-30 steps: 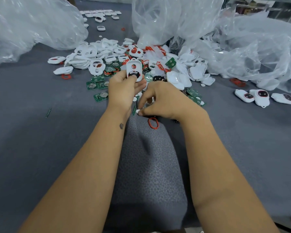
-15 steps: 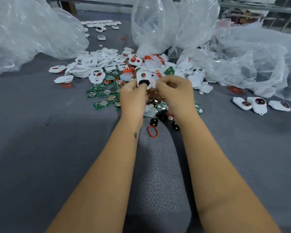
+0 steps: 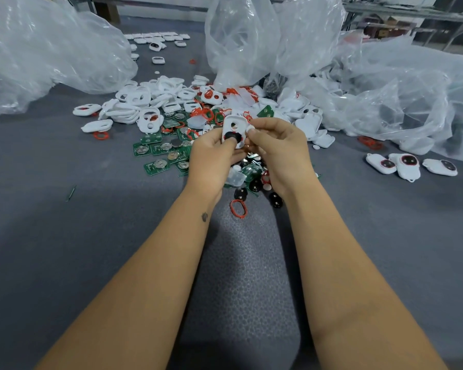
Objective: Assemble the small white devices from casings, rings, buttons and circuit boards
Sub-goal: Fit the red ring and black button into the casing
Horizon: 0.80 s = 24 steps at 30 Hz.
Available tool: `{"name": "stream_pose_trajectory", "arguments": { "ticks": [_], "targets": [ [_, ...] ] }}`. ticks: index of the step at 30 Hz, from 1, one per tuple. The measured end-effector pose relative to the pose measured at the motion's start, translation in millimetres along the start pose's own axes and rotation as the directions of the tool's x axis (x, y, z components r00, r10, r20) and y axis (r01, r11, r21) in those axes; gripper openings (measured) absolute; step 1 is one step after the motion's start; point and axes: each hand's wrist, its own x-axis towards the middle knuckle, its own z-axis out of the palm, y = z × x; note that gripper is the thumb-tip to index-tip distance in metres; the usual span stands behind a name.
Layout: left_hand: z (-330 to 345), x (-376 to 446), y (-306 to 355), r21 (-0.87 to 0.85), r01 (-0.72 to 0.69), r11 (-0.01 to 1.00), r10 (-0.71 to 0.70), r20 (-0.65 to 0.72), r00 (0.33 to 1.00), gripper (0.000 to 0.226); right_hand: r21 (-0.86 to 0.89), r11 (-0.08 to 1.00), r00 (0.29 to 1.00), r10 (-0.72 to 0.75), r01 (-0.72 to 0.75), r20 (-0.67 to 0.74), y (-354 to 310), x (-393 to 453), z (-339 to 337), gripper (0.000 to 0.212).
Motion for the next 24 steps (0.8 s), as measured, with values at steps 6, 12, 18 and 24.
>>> {"name": "stream_pose_trajectory", "arguments": {
  "ticks": [6,12,18,24],
  "targets": [
    [0.4,1.5,-1.1,0.002,-0.009,1.000,0.009,0.018,1.000,0.026,-0.041,0.998,0.998,-0.053,0.054,0.020,-1.0,-0.5,-0.4,0.018],
    [1.7,4.3,-3.2,0.062,-0.001,0.998,0.000,0.021,1.000,0.024,-0.200,0.965,0.980,-0.188,0.170,-0.070,-1.9,1.1,-0.1,0.018],
    [1.0,4.0,-5.5,0.083,-0.041,0.996,0.037,0.052,0.998,0.024,-0.285,0.942,0.980,-0.195,0.176,-0.039,-0.9,-0.5,0.5,0.020],
    [2.1,3.1,-6.2,0.068,-0.074,0.995,0.069,0.082,0.994,0.030,-0.275,0.938,0.974,-0.227,0.213,-0.021,-3.9,-1.3,2.6,0.028]
  ]
}}
